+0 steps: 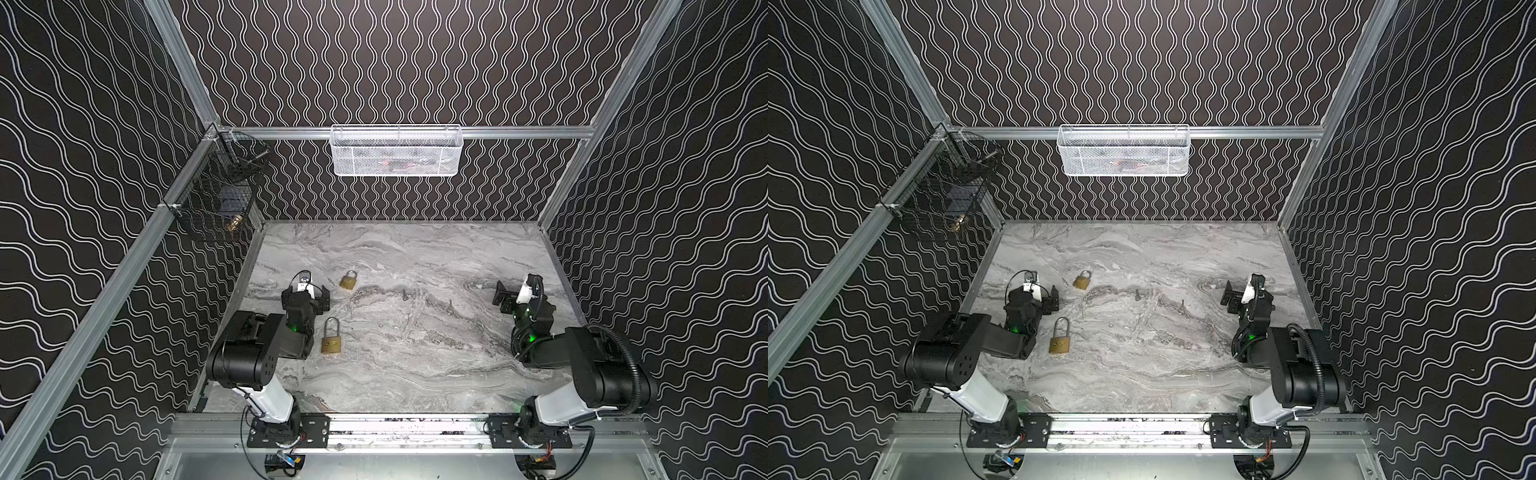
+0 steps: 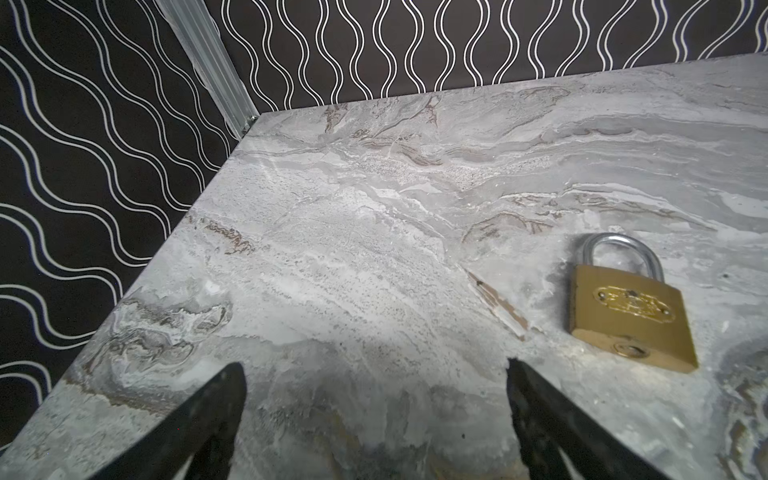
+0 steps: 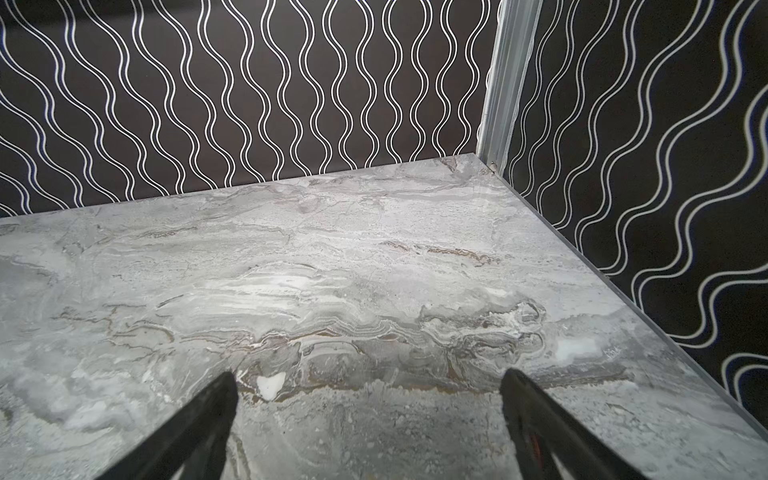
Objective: Unlock with the key
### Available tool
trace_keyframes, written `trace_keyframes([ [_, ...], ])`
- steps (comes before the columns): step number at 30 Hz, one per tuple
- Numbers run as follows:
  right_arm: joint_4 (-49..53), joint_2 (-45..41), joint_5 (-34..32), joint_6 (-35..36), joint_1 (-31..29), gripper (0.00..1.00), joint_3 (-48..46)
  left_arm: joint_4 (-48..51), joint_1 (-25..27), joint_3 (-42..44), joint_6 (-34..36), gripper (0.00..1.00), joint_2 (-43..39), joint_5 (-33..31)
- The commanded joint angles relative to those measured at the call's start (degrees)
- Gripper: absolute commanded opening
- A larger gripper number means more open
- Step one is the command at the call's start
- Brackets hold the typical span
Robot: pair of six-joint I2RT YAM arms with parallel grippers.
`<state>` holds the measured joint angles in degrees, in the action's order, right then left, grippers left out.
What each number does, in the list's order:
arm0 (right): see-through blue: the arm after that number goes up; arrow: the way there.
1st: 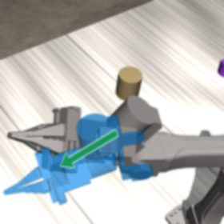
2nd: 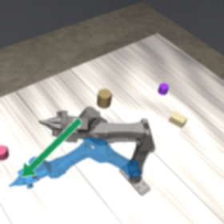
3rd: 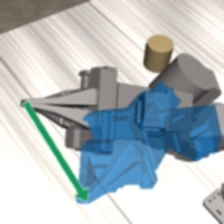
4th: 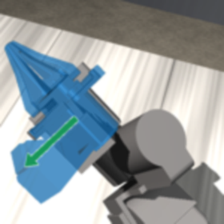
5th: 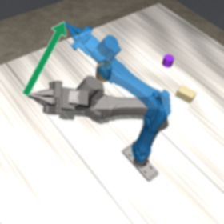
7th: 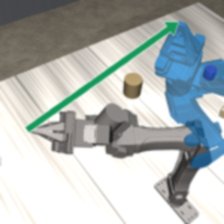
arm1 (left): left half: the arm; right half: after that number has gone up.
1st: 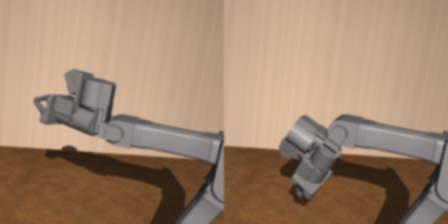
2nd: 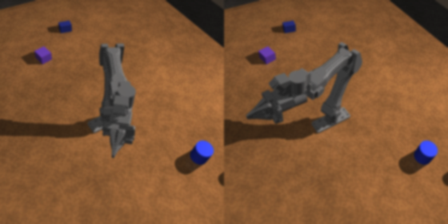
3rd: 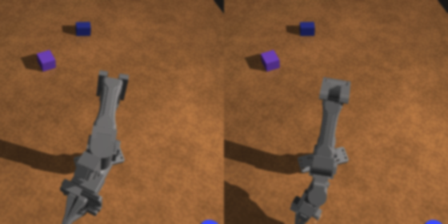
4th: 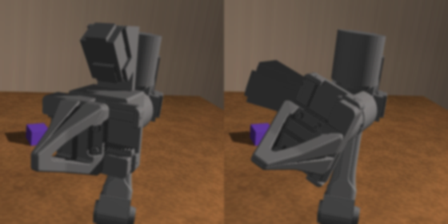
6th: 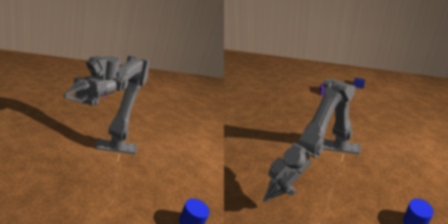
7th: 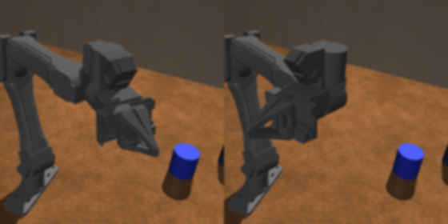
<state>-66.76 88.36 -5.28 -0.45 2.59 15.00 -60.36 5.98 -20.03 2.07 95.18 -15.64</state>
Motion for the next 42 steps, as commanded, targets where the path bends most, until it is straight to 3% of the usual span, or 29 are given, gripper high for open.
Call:
trace_keyframes([
  [1, -0.67, 0.02, 0.45, -0.03, -0.04, 0.99, 0.33, -0.75, -0.09, -0.27, 0.75, 0.99, 0.1, 0.27],
  [21, -2.76, -0.5, 2.11, 1.06, -0.13, 0.99, -0.91, -0.47, -1.23, -0.22, 0.2, 0.99, -0.16, 2.36],
  [24, -5.52, -5.01, 0.02, 0.92, -0.57, 0.99, -4.15, -2.0, -1.16, 0.98, -0.16, 0.99, -1.54, 0.59],
  [26, 1.69, -11.55, -7.95, -0.05, -2.57, 0.99, -3.64, 1.0, -1.14, 2.57, -2.29, 0.99, -7.7, -4.51],
  [28, 21.28, -17.31, -12.84, -5.52, -3.64, 0.99, 2.63, 2.47, -0.38, 5.18, -2.44, 0.98, -15.69, -8.34],
  [30, 38.62, -19.73, -9.77, -11.4, -3.8, 0.99, 9.86, 9.86, 3.49, 4.17, -4.91, 0.97, -22.28, -15.31],
  [31, 45.64, -20.22, -4.21, -13.04, -3.97, 0.99, 13.38, 17.62, 5.09, 1.9, -7.84, 0.96, -25.65, -14.75],
  [33, 52.71, -20.17, 3.94, -15.63, -5.28, 0.99, 17.3, 29.17, 8.45, -3.44, -14.0, 0.94, -29.19, -11.28],
  [35, 55.51, -18.7, 10.97, -19.03, -8.26, 0.99, 19.72, 38.94, 11.86, -10.05, -18.04, 0.91, -28.89, -3.6],
  [38, 53.43, -12.36, 23.37, -21.66, -14.46, 0.97, 23.1, 54.66, 13.97, -22.5, -20.79, 0.81, -21.39, 17.83],
  [40, 49.91, -6.44, 28.2, -23.68, -18.05, 0.91, 25.06, 58.97, 15.39, -27.0, -22.5, 0.71, -17.05, 28.51],
  [42, 45.96, -0.34, 30.23, -26.32, -19.78, 0.83, 26.51, 55.68, 16.64, -25.22, -26.53, 0.69, -17.29, 32.2],
])
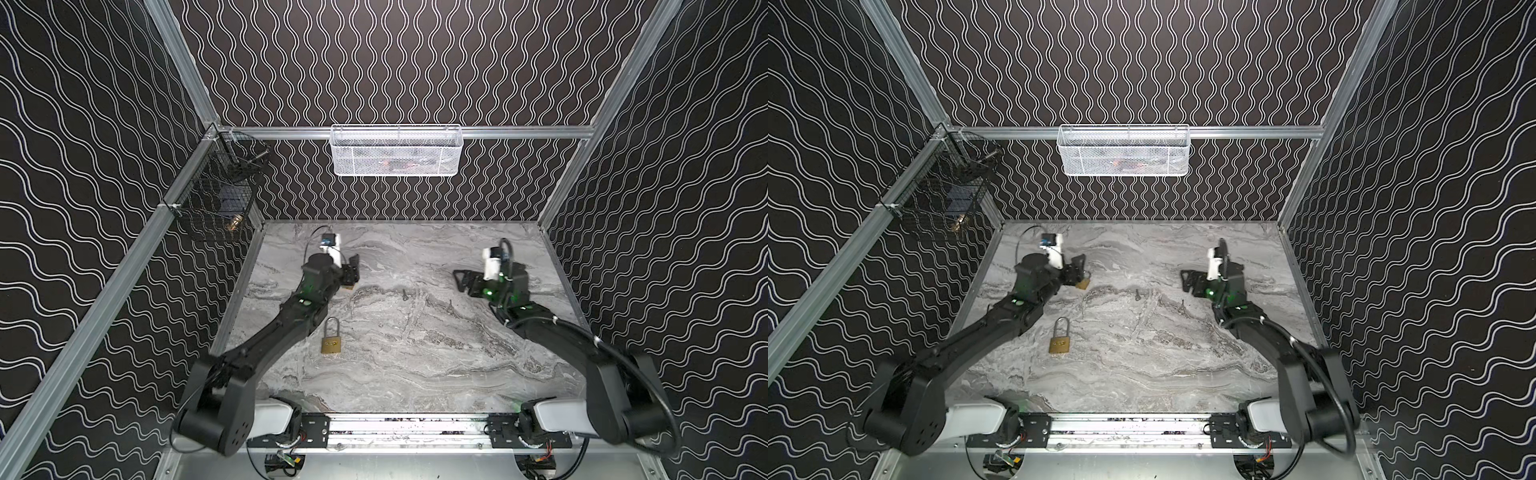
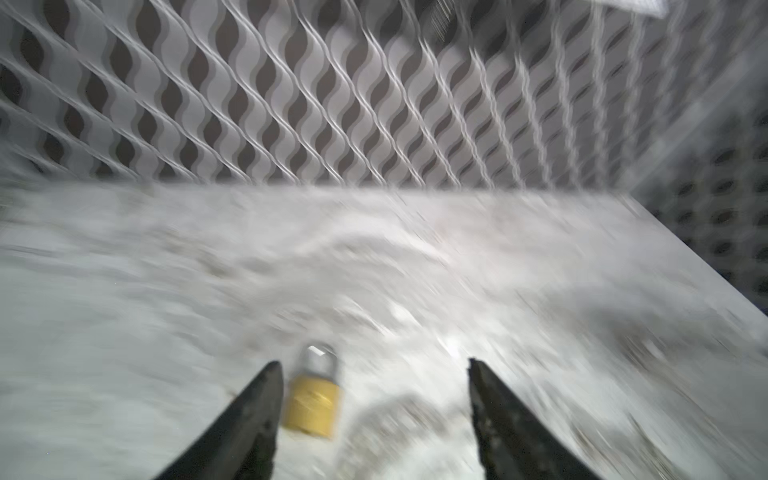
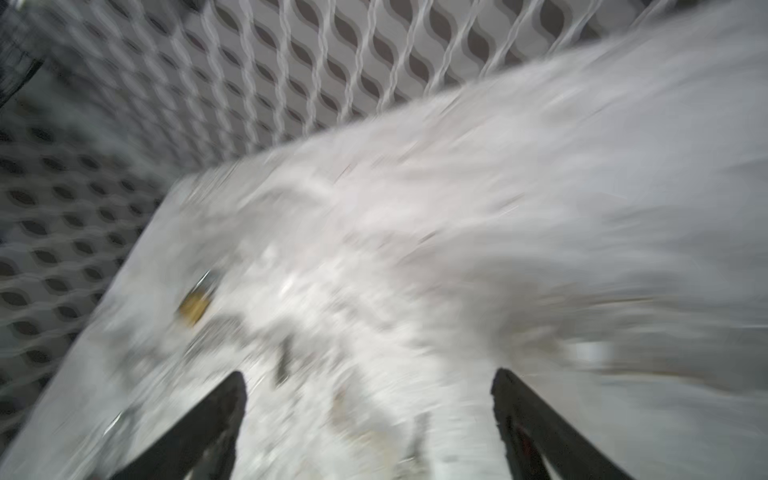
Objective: Unlock with the key
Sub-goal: 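Move the right gripper toward the silver key while the left gripper advances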
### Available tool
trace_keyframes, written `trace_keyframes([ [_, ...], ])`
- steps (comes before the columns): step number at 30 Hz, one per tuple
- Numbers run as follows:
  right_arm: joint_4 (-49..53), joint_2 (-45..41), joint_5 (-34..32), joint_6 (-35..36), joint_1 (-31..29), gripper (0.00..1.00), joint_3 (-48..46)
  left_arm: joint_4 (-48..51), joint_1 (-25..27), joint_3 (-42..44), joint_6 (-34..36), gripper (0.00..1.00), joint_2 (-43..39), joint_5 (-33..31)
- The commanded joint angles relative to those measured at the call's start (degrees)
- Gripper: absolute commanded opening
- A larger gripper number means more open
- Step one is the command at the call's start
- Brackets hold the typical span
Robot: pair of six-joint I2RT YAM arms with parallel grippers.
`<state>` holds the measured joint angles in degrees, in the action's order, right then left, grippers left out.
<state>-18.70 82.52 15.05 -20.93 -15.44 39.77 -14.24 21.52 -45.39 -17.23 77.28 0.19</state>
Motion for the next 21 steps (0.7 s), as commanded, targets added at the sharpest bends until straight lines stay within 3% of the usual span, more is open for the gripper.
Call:
trace_keyframes([
  [1, -4.08, 8.22, 11.93, -6.49, -2.31, 0.8, 2.37, 6.85, 1.23, 1.58, -9.01, 0.69, 0.19, 18.18],
  [6, -6.34, 18.23, 13.83, -7.46, -6.94, 0.72, 7.45, 7.51, 1.78, -0.57, -11.58, 0.67, 3.79, 30.26],
  [11, -9.27, 22.84, 14.11, -10.24, -9.26, 0.68, 8.76, 8.54, 2.0, -1.2, -11.74, 0.64, 6.79, 28.96],
  [21, -4.69, 29.13, 9.02, -10.51, -12.86, 0.52, 12.7, 0.29, 1.99, -0.41, -18.36, 0.59, 12.58, 29.64],
])
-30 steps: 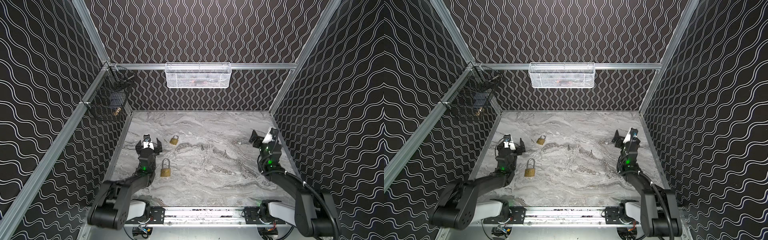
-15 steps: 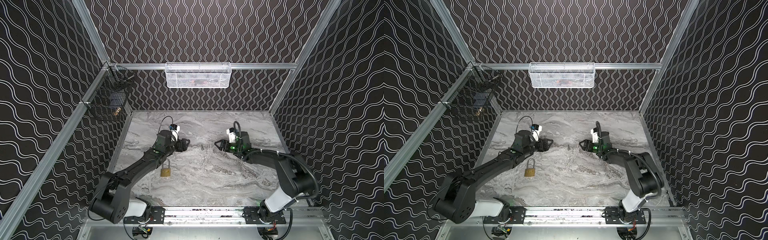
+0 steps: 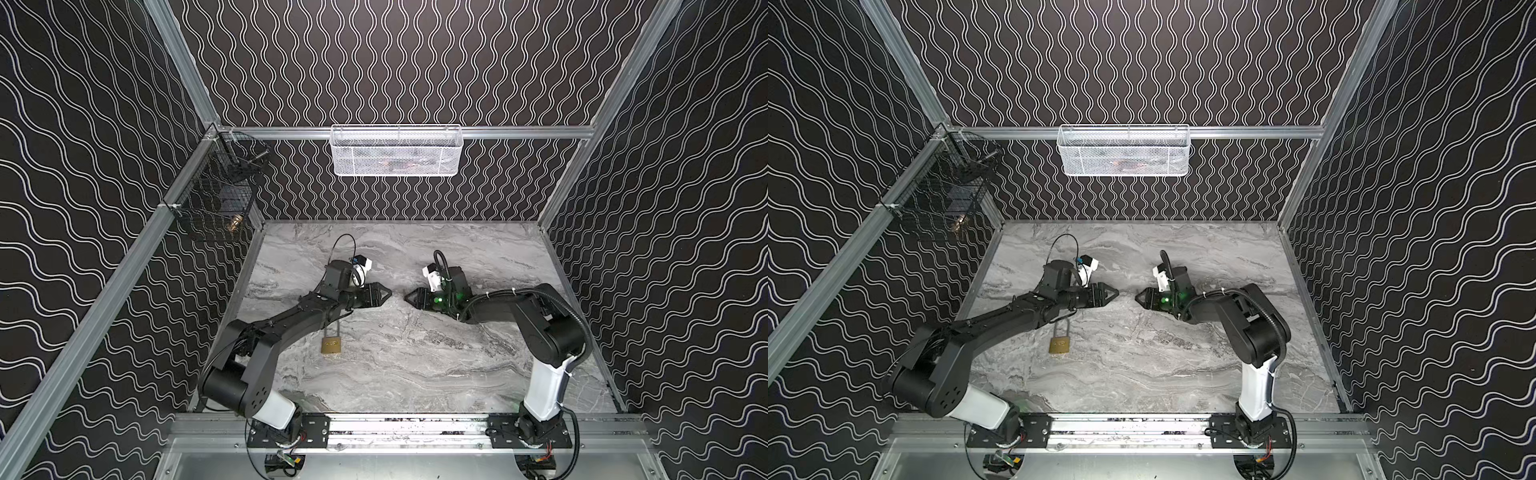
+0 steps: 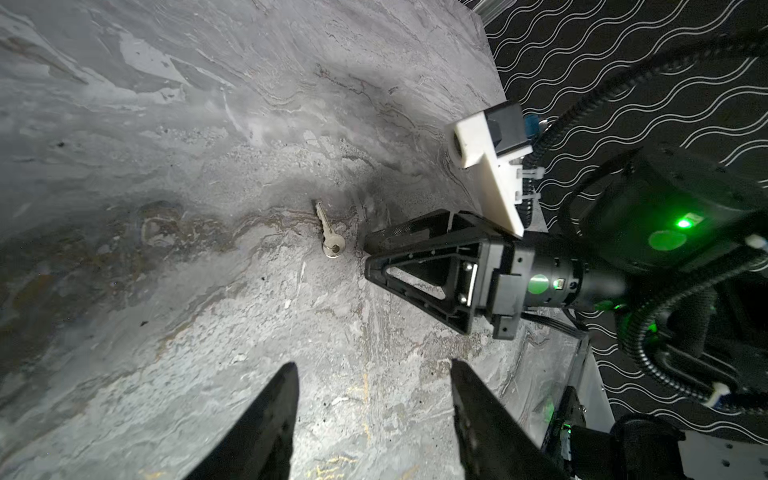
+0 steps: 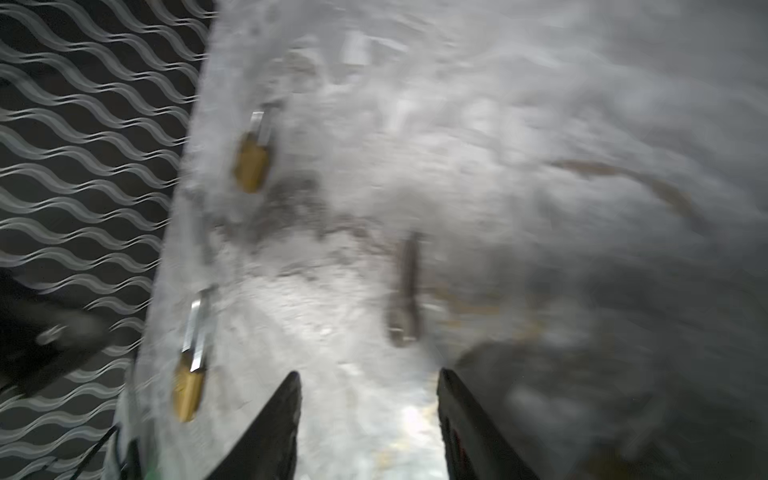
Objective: Unlock with the key
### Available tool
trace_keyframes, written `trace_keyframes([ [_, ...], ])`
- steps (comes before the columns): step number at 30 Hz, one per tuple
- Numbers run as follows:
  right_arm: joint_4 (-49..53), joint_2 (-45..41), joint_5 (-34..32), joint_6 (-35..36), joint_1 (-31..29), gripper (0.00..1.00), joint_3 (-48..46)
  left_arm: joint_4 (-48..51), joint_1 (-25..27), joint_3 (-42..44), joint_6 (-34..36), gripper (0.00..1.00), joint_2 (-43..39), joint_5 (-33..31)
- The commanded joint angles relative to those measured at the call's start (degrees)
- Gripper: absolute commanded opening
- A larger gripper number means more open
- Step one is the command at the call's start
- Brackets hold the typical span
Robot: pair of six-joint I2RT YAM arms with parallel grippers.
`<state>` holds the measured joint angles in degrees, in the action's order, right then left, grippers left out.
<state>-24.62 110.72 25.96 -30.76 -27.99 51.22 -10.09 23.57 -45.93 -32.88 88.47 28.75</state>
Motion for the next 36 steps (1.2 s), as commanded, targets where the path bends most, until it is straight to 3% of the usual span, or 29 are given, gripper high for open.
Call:
trace_keyframes([
  [1, 2.28, 1.28, -2.27, -0.45, -0.31, 0.52, 1.83, -4.69, -0.08, 0.21, -3.2, 0.59, 1.9, 1.36],
  [11, 6.76, 4.75, -3.97, 0.24, -1.08, 0.49, 5.38, -6.8, -0.06, 0.83, -4.39, 0.58, 2.82, 1.41],
  [22, 21.83, 5.72, -15.59, 4.61, -4.87, 0.42, 12.64, -6.65, -0.05, 1.72, -3.94, 0.59, 1.58, 0.95],
  [36, 31.52, 5.89, -25.79, 6.42, -8.37, 0.4, 16.23, -7.1, -0.04, 2.33, -3.92, 0.59, 1.01, 0.96],
])
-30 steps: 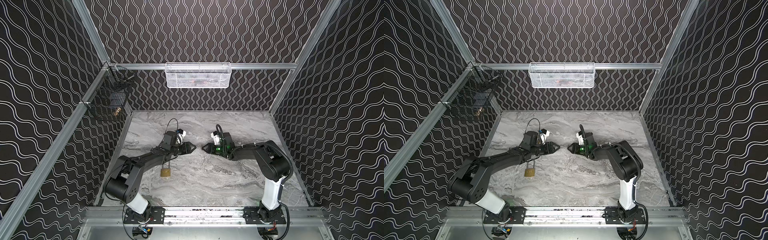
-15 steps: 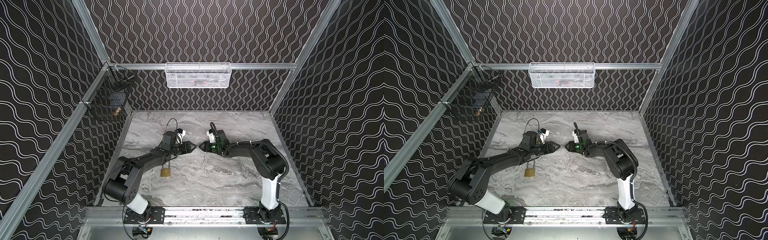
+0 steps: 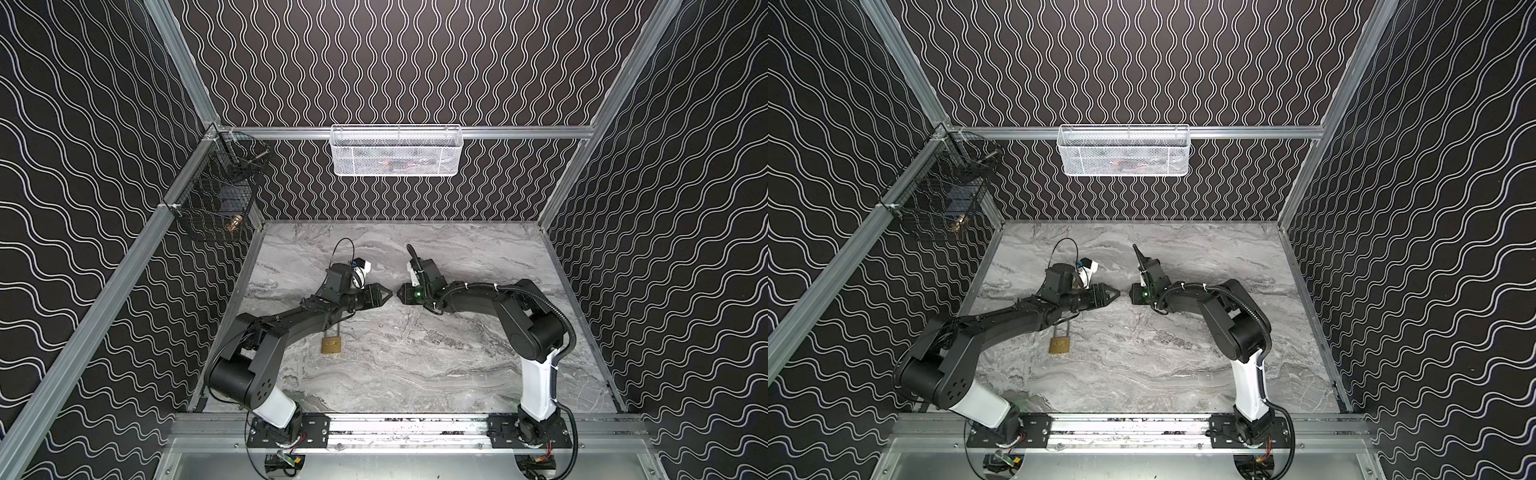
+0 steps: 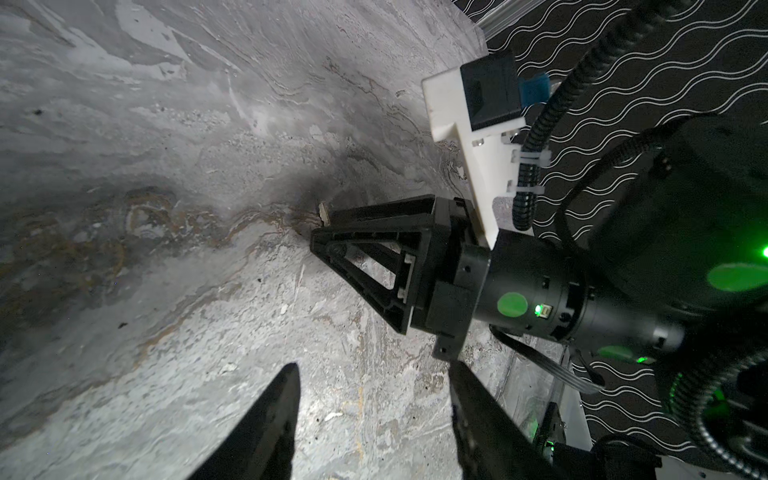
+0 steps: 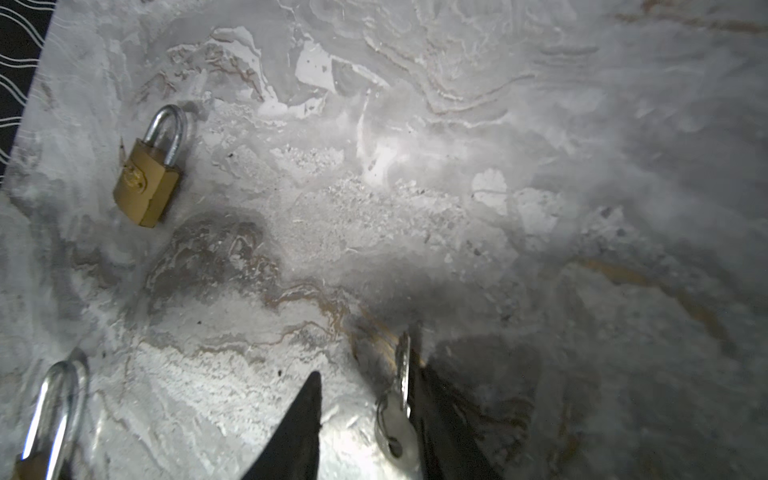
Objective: Unlock with the key
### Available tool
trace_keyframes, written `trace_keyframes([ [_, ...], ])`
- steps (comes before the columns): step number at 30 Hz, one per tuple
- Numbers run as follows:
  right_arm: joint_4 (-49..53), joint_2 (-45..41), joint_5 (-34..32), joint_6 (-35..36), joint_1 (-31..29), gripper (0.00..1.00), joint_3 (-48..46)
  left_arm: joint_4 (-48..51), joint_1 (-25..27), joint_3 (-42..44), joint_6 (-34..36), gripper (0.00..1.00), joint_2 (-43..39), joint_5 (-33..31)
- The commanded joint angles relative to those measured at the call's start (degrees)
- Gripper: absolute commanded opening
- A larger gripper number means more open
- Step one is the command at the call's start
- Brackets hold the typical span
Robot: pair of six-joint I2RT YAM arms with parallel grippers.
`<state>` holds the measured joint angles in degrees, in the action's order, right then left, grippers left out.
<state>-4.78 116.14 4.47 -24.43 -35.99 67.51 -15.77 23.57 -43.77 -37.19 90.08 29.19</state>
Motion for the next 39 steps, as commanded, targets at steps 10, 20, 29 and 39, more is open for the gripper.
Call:
trace_keyframes([
  [10, 14.79, -0.1, -5.84, 0.26, -1.37, 0.4, 0.82, -2.97, -0.08, 0.3, -0.16, 0.6, 0.27, 1.13],
  [20, 17.6, 1.89, -6.07, 0.31, -2.07, 0.31, 3.76, -3.34, -0.03, 0.48, -0.16, 0.6, 0.53, 1.35],
  [29, 18.31, 1.35, -4.58, 0.69, -2.85, 0.32, 3.07, -3.72, -0.06, 0.46, -0.33, 0.61, 0.75, 1.4],
  [39, 19.75, 1.97, -5.43, 0.56, -3.04, 0.33, 3.68, -4.12, -0.11, 0.61, -0.65, 0.61, 0.58, 1.31],
])
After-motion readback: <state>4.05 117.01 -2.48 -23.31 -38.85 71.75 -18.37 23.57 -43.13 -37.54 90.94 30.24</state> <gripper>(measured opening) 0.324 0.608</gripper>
